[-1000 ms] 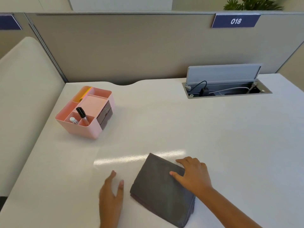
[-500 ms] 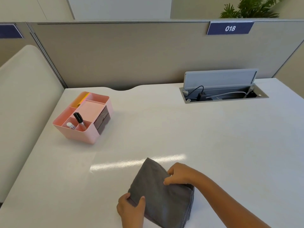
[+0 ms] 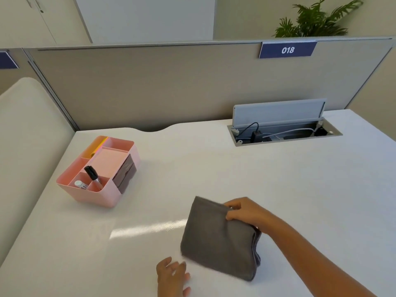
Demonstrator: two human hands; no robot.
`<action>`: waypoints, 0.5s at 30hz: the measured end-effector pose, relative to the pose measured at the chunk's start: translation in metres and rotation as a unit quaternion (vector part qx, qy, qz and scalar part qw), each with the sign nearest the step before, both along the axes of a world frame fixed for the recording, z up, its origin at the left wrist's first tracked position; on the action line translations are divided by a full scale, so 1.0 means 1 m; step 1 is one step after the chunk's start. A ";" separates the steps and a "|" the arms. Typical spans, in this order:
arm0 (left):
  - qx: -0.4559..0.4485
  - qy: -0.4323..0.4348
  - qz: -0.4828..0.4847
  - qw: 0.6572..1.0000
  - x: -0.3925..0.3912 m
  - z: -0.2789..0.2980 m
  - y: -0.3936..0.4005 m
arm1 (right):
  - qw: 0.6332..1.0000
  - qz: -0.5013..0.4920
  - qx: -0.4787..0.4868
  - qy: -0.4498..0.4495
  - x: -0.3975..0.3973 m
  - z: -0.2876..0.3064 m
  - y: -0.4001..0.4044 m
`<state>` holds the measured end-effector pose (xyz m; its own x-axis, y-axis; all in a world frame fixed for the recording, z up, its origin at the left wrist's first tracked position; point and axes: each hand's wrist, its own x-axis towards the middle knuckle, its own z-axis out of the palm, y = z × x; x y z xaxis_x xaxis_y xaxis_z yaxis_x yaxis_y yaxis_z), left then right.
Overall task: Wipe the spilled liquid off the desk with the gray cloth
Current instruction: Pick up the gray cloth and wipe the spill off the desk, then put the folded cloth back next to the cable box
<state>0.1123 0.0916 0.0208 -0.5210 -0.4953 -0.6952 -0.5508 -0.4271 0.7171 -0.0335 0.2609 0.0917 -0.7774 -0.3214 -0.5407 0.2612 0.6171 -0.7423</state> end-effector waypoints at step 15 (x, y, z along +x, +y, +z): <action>-0.102 0.133 -0.202 0.965 0.004 -0.023 0.004 | 0.950 -0.292 -0.003 0.107 -0.175 0.033 0.106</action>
<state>0.1162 0.0951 -0.0027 -0.8464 -0.3276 -0.4199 -0.4279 -0.0510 0.9024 -0.2084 0.3666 0.1246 -0.9160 0.1970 -0.3494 0.4007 0.4087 -0.8200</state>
